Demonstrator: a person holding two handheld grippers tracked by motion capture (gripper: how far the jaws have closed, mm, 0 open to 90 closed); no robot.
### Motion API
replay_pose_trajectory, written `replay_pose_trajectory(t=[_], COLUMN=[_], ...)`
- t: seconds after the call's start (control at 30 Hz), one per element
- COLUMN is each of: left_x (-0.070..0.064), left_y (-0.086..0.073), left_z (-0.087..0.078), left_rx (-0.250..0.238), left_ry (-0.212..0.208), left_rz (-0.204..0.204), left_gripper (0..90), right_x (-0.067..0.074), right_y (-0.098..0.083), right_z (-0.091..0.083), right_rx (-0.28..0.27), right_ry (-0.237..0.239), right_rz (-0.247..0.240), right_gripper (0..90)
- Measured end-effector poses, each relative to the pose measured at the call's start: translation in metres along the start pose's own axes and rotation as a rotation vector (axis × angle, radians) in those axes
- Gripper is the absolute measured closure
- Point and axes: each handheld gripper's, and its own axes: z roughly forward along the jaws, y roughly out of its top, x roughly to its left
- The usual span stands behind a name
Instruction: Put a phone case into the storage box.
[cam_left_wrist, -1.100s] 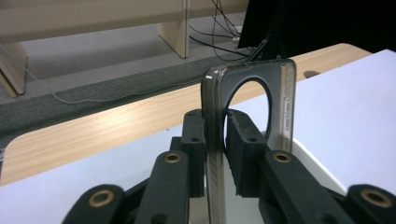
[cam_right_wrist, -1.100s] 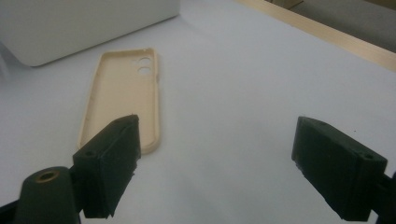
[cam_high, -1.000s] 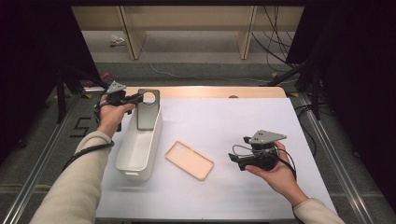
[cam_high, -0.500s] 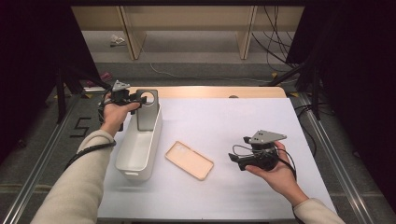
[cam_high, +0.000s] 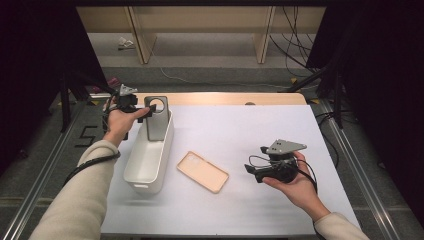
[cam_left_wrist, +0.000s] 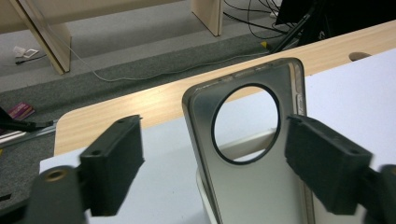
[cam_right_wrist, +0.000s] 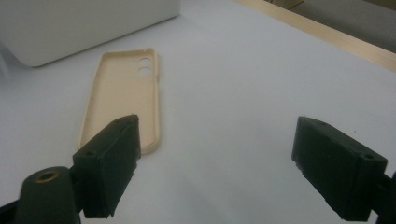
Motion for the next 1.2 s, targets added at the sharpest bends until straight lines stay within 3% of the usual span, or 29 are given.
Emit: replay_pose_trajectory(t=[0.1,0.2,0.33,0.57,0.7,0.93,1.2], left_x=[0.0,-0.004,-0.014,-0.03,-0.041,-0.054,-0.068], left_y=[-0.003,-0.009,-0.02,-0.033,-0.041,-0.052,-0.06], left_z=[-0.009,-0.02,-0.038,-0.074,-0.087,-0.096,-0.105], left_rx=[-0.017,-0.015,-0.049,-0.096,-0.103,-0.112,-0.135], left_ry=[-0.014,-0.025,-0.044,-0.069,-0.099,-0.125,-0.158], left_rz=[-0.017,-0.003,-0.014,-0.026,-0.009,-0.017,0.008], left_gripper=[13.5,7.8,0.0,0.0,1.6,2.8,3.3], right_x=[0.0,-0.001,-0.001,-0.001,-0.001,-0.002,-0.003], right_y=[0.0,0.0,0.0,0.0,0.0,0.0,0.0], right_z=[0.0,0.0,0.0,0.001,0.001,0.001,0.001], right_rx=[-0.002,-0.004,-0.006,-0.004,-0.006,-0.006,-0.009], right_ry=[-0.003,0.0,-0.002,0.0,-0.002,0.0,0.001], right_rz=[0.003,0.008,0.015,0.018,0.019,0.02,0.022], right_gripper=[16.2,16.2,16.2,16.2,16.2,16.2,16.2])
